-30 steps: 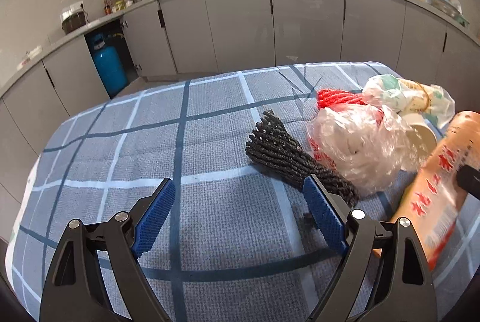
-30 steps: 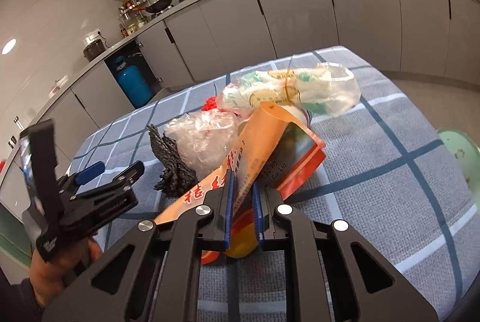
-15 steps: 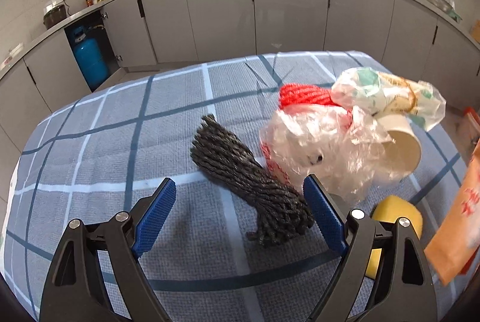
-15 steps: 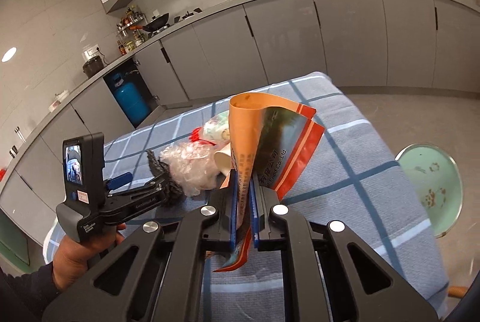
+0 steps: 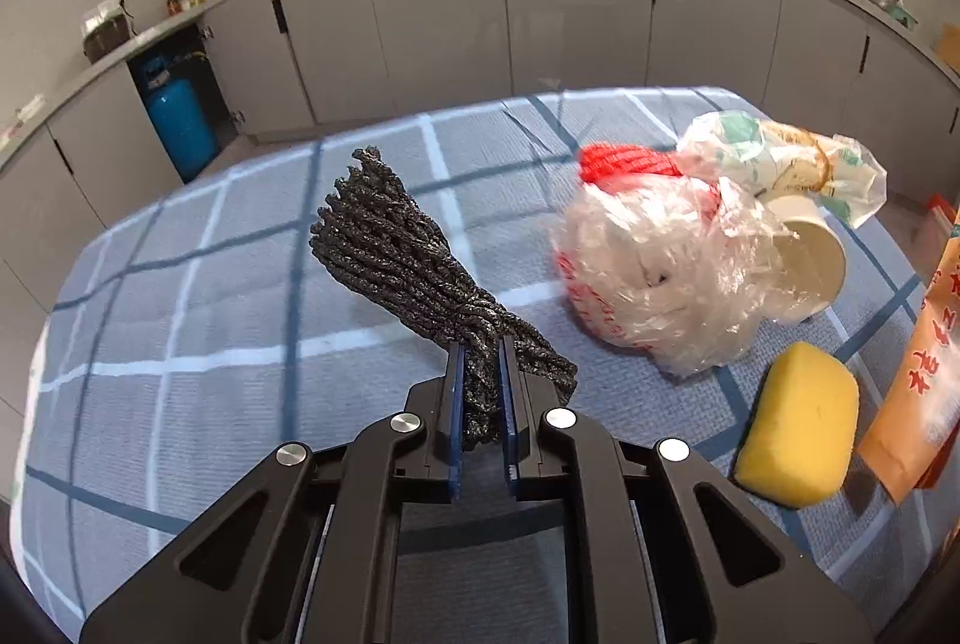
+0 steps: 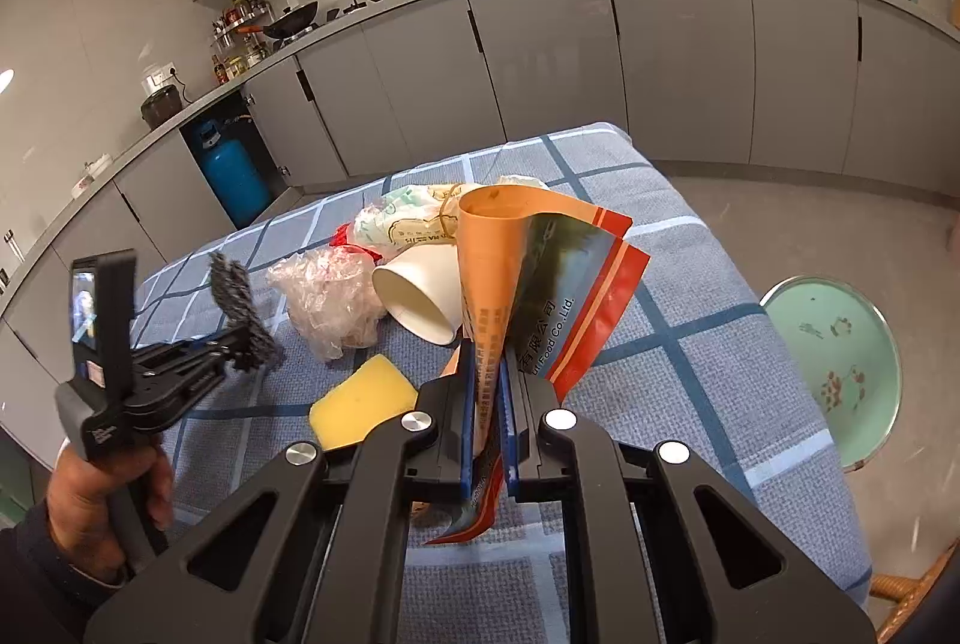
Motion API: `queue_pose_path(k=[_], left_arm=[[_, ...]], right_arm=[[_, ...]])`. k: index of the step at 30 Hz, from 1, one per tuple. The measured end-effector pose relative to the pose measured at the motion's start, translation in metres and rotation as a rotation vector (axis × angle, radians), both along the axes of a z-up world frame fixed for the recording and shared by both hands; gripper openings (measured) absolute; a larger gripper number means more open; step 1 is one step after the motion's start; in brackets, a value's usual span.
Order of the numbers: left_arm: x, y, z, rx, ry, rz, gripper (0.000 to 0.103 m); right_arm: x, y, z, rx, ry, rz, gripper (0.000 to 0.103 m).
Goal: Collect trash
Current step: 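Grasp the black mesh net with the left gripper and lift it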
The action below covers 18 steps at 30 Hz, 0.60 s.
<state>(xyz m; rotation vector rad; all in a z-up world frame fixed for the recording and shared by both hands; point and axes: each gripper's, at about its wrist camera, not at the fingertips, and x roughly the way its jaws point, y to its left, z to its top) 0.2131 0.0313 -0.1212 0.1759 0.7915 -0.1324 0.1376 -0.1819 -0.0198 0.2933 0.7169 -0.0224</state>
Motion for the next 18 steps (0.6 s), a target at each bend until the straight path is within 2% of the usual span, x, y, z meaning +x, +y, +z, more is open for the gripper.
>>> queue_pose_path(k=[4,8,18], left_arm=[[-0.008,0.002,0.027,0.017,-0.075,-0.002,0.011],[-0.017,-0.015,0.050,0.019,-0.146,-0.048,0.011],[-0.033,-0.081,0.075,0.000,-0.207,-0.209,0.011]], right_arm=[[-0.004,-0.004,0.005,-0.019,-0.017,-0.014,0.009],[-0.009,-0.009,0.012,-0.038,-0.034,-0.031,0.009],[-0.029,-0.032,0.028,-0.064,-0.076,-0.105,0.009]])
